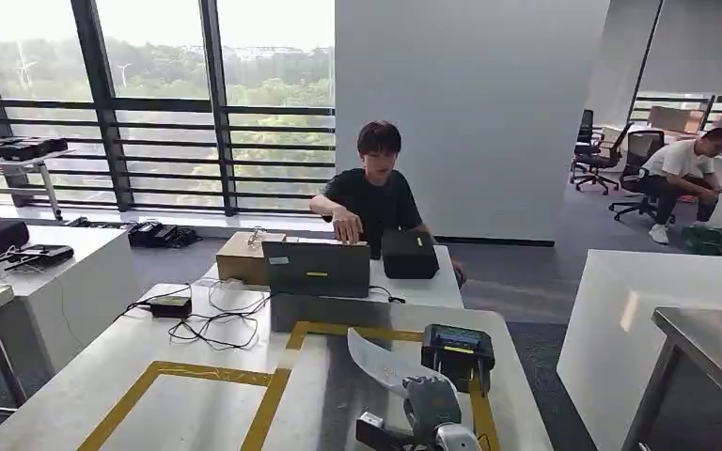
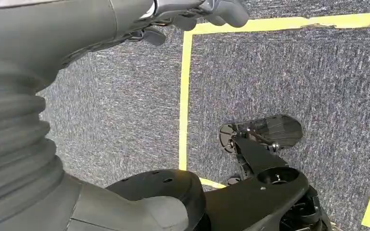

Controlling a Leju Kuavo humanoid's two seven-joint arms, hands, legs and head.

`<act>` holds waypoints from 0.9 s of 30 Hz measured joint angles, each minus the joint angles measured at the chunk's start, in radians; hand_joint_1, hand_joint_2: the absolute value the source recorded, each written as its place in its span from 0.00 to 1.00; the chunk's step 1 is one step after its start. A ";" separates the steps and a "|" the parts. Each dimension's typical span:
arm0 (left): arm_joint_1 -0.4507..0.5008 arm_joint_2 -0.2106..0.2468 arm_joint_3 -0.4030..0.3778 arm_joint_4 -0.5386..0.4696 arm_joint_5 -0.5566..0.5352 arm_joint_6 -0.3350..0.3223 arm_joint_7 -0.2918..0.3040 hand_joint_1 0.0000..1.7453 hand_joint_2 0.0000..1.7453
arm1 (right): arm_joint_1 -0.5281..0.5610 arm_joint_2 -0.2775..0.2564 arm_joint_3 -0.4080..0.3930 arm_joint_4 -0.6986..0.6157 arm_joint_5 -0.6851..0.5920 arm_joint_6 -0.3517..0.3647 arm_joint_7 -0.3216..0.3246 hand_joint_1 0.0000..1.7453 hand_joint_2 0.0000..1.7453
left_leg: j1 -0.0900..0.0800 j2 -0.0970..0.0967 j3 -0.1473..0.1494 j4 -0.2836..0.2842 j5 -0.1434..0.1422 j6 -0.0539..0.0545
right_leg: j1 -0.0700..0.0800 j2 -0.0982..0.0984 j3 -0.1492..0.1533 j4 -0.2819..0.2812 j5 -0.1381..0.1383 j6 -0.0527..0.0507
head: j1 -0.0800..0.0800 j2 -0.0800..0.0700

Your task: Take the parts from the cabinet and place them on the table.

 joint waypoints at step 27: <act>0.012 -0.006 -0.014 0.001 -0.019 -0.066 -0.150 0.00 1.00 | 0.010 0.000 -0.002 0.000 0.018 -0.014 -0.065 0.00 1.00 | 0.000 0.001 0.001 0.000 0.000 0.000 | 0.000 0.001 0.000 0.000 0.000 0.000 | 0.000 0.000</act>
